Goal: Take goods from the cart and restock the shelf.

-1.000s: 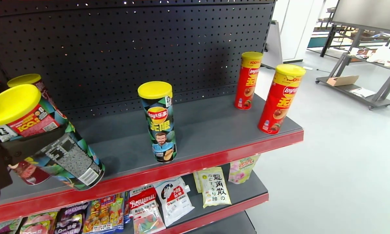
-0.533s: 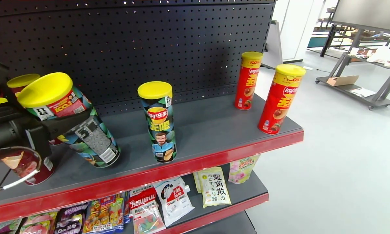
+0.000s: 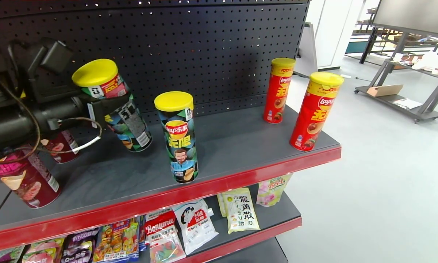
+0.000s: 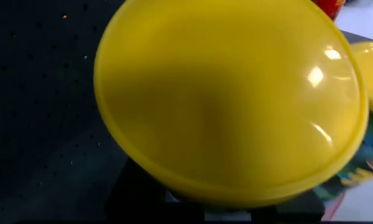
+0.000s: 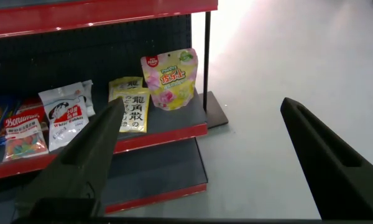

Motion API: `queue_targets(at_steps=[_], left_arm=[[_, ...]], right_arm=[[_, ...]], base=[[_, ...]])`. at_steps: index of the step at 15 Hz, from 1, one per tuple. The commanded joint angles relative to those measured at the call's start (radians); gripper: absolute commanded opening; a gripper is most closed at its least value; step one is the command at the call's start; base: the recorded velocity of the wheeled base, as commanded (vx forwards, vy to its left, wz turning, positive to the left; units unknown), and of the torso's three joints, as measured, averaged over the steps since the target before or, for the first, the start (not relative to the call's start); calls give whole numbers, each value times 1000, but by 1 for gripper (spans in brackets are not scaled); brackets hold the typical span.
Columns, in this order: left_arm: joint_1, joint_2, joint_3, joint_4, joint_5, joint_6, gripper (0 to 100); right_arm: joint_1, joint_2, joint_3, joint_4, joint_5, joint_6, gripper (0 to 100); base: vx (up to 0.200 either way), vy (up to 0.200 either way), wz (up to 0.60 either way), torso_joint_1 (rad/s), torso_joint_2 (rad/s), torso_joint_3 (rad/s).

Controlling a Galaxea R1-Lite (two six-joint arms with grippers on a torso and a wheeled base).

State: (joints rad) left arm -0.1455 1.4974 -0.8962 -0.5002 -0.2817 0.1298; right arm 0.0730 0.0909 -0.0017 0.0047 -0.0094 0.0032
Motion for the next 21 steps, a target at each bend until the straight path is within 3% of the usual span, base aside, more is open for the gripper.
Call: queue_targets(at_steps=[1,3,12,14,21], left_arm=[[-42,159,-133,0,42,-16,0],[-63,239,-236,0,58,-70,0],[-97,446,-403,0,81,-65,0],[-108,481,-438,0,118,-70,0],[-132,532,-486,6,164,-73,0]], right_arm=[[-1,3,0,0,0,0,100],[1,3,0,0,0,0,100],[1,3,0,0,0,0,100],[1,3,0,0,0,-2,100],[1,3,0,0,0,0,100]], base=[[0,0,0,0,0,0],[0,0,0,0,0,0],[0,0,0,0,0,0],[0,0,0,0,0,0],[0,0,0,0,0,0]])
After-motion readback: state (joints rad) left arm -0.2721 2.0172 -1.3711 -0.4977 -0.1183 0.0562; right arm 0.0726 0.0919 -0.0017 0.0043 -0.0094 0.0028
